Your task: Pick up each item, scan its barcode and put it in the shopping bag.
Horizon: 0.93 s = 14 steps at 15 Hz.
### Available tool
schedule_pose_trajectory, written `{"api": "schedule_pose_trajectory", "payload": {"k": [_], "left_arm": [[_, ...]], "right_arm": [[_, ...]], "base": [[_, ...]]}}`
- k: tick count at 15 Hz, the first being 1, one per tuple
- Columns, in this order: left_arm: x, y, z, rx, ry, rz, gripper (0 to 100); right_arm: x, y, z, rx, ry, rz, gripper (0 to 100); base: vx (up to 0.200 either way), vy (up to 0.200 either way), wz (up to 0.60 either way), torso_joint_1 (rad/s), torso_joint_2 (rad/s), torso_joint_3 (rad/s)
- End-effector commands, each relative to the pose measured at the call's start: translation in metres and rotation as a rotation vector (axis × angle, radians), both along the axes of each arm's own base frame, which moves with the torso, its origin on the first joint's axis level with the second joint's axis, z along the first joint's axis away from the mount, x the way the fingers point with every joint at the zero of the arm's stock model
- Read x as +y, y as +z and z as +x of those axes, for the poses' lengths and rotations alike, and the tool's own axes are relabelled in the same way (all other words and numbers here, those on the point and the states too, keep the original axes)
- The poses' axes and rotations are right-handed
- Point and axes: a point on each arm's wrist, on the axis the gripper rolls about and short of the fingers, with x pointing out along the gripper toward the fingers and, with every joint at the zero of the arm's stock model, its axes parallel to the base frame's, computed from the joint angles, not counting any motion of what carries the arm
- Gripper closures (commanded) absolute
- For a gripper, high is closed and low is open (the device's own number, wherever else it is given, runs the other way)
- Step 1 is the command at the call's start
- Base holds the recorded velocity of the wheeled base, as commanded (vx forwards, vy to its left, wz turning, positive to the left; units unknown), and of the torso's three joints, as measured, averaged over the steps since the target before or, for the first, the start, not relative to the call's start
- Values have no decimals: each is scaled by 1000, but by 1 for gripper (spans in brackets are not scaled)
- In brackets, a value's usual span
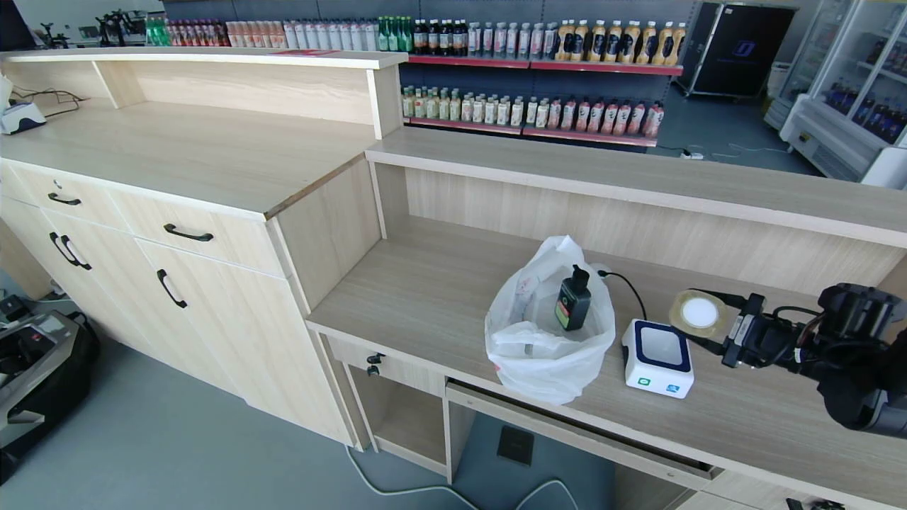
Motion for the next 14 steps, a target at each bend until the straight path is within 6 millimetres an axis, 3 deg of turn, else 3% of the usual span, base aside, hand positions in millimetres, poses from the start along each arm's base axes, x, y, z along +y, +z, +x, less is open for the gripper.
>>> {"api": "schedule_pose_trajectory", "payload": {"k": [1,14], "left_arm": [[0,0,0,0,0,0,0],[0,0,0,0,0,0,0]], "right_arm": [[4,-5,5,4,15,1,100],[18,-10,22,-26,63,-8,100]], "base": [[0,0,0,0,0,0],[0,0,0,0,0,0]]}}
